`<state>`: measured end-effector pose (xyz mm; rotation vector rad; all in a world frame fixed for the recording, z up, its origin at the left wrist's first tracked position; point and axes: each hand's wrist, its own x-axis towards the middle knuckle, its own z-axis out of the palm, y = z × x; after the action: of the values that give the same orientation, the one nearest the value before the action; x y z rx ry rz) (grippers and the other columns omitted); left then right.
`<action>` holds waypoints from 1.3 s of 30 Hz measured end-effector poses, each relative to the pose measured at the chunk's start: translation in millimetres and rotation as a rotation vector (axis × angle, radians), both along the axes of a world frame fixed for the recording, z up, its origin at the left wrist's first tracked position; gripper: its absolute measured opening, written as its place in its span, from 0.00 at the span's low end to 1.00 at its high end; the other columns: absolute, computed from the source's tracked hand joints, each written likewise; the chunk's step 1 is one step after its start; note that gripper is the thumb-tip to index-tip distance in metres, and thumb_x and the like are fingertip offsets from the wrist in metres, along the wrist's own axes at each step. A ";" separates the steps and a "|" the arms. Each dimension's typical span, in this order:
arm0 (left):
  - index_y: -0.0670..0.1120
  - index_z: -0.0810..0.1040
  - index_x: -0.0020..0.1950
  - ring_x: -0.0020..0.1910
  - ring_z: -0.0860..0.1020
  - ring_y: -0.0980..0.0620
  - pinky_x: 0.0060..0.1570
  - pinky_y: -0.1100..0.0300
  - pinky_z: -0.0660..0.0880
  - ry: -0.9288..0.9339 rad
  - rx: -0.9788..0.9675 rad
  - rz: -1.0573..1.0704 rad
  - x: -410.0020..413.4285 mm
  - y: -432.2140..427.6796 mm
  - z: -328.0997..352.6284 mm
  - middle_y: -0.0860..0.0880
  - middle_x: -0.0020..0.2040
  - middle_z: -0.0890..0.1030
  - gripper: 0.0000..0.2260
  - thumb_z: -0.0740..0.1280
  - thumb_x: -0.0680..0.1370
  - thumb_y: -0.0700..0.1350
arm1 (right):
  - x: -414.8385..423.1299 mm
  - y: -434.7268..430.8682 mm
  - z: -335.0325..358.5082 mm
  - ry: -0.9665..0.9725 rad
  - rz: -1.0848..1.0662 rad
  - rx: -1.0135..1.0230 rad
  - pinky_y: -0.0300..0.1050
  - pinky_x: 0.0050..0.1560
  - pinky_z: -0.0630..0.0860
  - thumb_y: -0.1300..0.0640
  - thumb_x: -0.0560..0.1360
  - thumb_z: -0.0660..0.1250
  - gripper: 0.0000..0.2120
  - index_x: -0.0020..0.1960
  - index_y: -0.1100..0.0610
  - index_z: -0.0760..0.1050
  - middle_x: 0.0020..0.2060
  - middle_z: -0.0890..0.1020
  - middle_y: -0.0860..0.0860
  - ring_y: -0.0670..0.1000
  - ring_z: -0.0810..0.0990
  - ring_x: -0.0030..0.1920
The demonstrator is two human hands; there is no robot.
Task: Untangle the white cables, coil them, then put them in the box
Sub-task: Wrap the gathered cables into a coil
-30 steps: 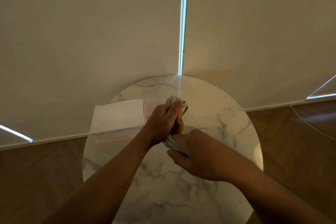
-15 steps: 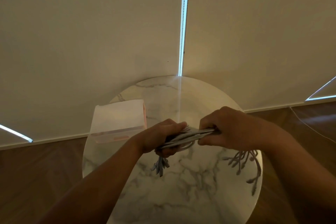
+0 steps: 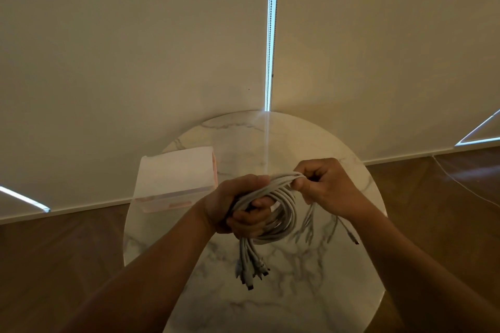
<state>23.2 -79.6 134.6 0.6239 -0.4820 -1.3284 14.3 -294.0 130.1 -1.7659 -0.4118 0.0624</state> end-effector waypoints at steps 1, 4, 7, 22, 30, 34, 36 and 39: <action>0.45 0.74 0.41 0.20 0.62 0.55 0.23 0.64 0.61 0.033 -0.033 0.007 0.9 -0.5 -0.1 0.51 0.25 0.65 0.17 0.57 0.82 0.55 | -2.6 4.4 -4.6 0.022 -0.035 0.049 0.35 0.25 0.66 0.38 0.70 0.70 0.26 0.36 0.62 0.78 0.22 0.75 0.56 0.46 0.71 0.22; 0.44 0.74 0.41 0.18 0.59 0.56 0.24 0.63 0.61 0.119 -0.104 0.075 3.5 0.9 1.5 0.51 0.25 0.66 0.18 0.56 0.82 0.55 | -11.2 15.2 -20.4 0.104 -0.133 0.148 0.37 0.24 0.67 0.44 0.76 0.67 0.25 0.36 0.66 0.73 0.22 0.73 0.63 0.50 0.71 0.21; 0.43 0.75 0.40 0.18 0.60 0.55 0.25 0.61 0.62 0.210 -0.192 0.140 9.3 3.5 6.7 0.50 0.25 0.67 0.19 0.58 0.81 0.55 | -26.7 24.6 -32.4 0.173 -0.225 0.130 0.42 0.24 0.70 0.58 0.80 0.62 0.15 0.36 0.63 0.71 0.23 0.70 0.64 0.54 0.70 0.22; 0.47 0.71 0.31 0.16 0.63 0.57 0.21 0.63 0.60 0.059 0.054 0.709 11.2 -28.1 5.2 0.53 0.20 0.65 0.19 0.75 0.69 0.57 | -80.7 102.9 -60.7 0.625 -0.274 -0.058 0.43 0.26 0.74 0.56 0.82 0.56 0.08 0.50 0.60 0.67 0.27 0.74 0.53 0.49 0.74 0.23; 0.44 0.65 0.32 0.18 0.61 0.54 0.23 0.61 0.56 -0.202 0.265 1.048 11.2 -27.9 -9.4 0.49 0.21 0.64 0.19 0.64 0.78 0.54 | -87.5 110.5 -39.2 0.660 -0.241 -0.095 0.41 0.29 0.73 0.54 0.81 0.59 0.02 0.52 0.49 0.68 0.35 0.75 0.53 0.48 0.73 0.28; 0.47 0.67 0.30 0.19 0.61 0.53 0.24 0.61 0.60 -0.331 0.323 1.104 10.2 -25.8 -11.1 0.49 0.22 0.64 0.20 0.62 0.79 0.53 | -80.8 99.4 -20.6 0.504 -0.249 -0.410 0.39 0.34 0.71 0.52 0.79 0.61 0.05 0.52 0.51 0.70 0.42 0.77 0.49 0.47 0.76 0.37; 0.46 0.67 0.29 0.19 0.61 0.52 0.24 0.61 0.61 -0.355 0.349 1.133 9.2 -25.5 -11.1 0.48 0.22 0.64 0.19 0.61 0.79 0.52 | -76.6 90.0 -4.9 0.404 -0.240 -0.531 0.34 0.32 0.67 0.52 0.79 0.62 0.06 0.53 0.53 0.71 0.43 0.76 0.48 0.45 0.73 0.36; 0.46 0.67 0.30 0.19 0.61 0.52 0.24 0.61 0.61 -0.345 0.372 1.141 6.7 -23.6 -11.4 0.48 0.22 0.64 0.19 0.61 0.79 0.52 | -70.3 74.9 12.8 0.222 -0.202 -0.698 0.33 0.29 0.60 0.53 0.79 0.61 0.06 0.50 0.54 0.74 0.40 0.73 0.47 0.43 0.67 0.32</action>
<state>29.9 -103.2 123.2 1.2080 -0.0790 -0.2057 -56.1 -219.2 142.9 -2.4459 -0.0376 0.2835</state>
